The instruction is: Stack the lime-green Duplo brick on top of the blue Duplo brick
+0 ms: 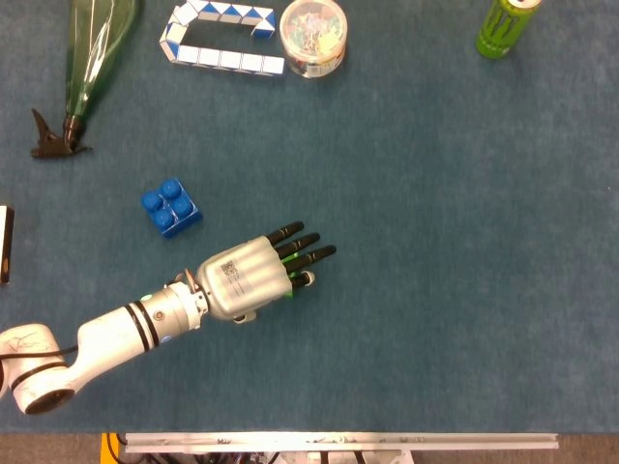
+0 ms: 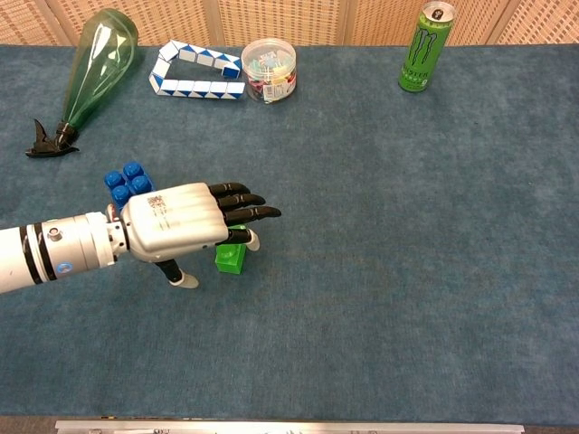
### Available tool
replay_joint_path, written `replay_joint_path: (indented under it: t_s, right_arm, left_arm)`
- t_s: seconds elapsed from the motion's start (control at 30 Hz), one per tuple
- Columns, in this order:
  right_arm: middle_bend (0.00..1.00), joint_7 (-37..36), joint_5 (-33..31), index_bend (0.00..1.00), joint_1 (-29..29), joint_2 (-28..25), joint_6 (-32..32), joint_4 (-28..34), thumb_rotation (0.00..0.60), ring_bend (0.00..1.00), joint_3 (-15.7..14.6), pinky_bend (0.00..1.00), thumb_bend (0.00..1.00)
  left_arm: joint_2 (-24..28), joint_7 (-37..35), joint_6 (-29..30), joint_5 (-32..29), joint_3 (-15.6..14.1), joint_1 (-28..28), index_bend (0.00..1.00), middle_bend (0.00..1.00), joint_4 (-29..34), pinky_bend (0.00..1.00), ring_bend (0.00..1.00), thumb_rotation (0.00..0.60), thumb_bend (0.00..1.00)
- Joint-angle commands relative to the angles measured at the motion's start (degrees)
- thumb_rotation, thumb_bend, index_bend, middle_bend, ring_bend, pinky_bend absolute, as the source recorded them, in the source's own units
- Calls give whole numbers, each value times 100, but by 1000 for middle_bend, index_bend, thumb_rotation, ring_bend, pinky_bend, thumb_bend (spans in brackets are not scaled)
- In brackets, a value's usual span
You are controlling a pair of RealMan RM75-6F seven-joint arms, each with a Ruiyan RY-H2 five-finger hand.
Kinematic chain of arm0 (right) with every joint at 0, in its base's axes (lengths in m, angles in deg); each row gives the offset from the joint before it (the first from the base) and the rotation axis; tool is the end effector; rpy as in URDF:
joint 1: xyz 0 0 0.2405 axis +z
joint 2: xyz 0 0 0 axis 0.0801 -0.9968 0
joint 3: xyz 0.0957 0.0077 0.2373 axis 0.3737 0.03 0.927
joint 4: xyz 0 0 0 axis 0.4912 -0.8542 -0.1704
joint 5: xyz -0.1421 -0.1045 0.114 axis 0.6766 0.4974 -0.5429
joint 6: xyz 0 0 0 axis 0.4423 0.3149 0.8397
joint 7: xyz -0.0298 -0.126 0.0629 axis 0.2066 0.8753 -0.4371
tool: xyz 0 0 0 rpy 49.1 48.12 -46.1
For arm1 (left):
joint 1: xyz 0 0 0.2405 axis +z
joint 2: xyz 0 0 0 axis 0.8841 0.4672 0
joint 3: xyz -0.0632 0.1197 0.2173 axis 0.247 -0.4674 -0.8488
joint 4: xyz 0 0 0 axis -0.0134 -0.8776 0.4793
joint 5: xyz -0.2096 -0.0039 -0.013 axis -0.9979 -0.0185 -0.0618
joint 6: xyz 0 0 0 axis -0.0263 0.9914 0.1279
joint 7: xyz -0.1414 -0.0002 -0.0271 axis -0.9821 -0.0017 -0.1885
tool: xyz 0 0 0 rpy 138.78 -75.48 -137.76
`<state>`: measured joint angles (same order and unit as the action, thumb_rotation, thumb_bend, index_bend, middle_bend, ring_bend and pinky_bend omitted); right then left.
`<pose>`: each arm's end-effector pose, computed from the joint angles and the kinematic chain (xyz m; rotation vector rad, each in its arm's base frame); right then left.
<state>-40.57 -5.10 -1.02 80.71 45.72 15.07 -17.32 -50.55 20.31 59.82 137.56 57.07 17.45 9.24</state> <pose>-0.3435 -0.1957 0.2151 1.1382 -0.9447 0.8507 -0.1498 0.2458 -0.0362 -2.5665 -0.2855 -0.8397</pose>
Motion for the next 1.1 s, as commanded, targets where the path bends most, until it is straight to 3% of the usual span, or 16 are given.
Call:
replay_joint_path:
  t_s: [0.03,1.1]
  right_arm:
    - [389,-7,4,549,-3,-1,4,-1,600,305,0,301,70]
    - [389,39,49,549,-21,-14,44,16,600,305,-18,302,71]
  left_arm:
    - [-8,49,-45,-18,0,-5,254,0,10,75,0,600,0]
    - [227,360,-43,-181,-59,205,286,0,259,68,0,600,0]
